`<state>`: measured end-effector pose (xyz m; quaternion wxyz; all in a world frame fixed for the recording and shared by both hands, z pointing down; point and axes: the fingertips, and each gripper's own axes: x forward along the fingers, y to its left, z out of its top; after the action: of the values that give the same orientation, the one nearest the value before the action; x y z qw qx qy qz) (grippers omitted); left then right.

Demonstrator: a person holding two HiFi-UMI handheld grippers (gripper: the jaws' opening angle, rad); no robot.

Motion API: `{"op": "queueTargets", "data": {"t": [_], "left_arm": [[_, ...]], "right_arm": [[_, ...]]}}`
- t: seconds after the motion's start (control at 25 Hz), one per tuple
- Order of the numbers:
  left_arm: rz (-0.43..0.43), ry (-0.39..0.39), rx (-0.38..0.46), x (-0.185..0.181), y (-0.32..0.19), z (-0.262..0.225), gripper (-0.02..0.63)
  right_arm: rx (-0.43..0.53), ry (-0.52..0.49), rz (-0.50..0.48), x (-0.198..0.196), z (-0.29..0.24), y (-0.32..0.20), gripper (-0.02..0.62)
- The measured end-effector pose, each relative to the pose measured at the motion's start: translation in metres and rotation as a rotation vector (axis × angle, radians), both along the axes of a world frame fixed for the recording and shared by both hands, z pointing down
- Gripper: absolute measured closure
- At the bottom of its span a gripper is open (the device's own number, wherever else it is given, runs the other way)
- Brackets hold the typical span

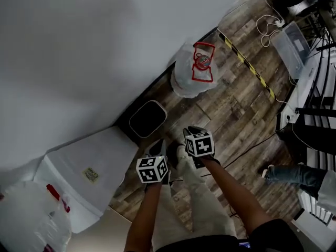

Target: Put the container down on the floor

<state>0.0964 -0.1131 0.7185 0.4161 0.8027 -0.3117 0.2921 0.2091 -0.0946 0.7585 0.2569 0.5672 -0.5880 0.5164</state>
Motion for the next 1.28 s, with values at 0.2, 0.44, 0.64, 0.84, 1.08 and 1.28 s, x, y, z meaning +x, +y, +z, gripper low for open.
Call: {"op": "queueTargets", "data": {"t": [0.2,0.44,0.64,0.84,1.08,1.28], "left_arm": [[0.006,0.03,0.056,0.017,-0.005,-0.06,0.591],[0.023,0.037,0.112,0.031,-0.017,-0.122,0.591],[0.013,0.036,0.129,0.034,-0.008,-0.157,0.591],[0.05,0.031,0.139,0.045,0.011,-0.199,0.591],[0.033,0.037,0.21,0.052,0.013,-0.236,0.591],[-0.01,0.07,0.259,0.049,-0.01,-0.278,0.591]], "right_arm": [[0.042,-0.019,0.003,0.009,-0.053,-0.003,0.526],[0.106,-0.062,0.013,0.009,-0.116,-0.015,0.541],[0.125,-0.115,0.001,-0.001,-0.147,-0.002,0.554],[0.173,-0.128,-0.024,0.008,-0.199,0.004,0.557],[0.252,-0.122,-0.044,0.027,-0.241,0.012,0.558],[0.309,-0.112,-0.056,0.027,-0.275,-0.01,0.558]]}}
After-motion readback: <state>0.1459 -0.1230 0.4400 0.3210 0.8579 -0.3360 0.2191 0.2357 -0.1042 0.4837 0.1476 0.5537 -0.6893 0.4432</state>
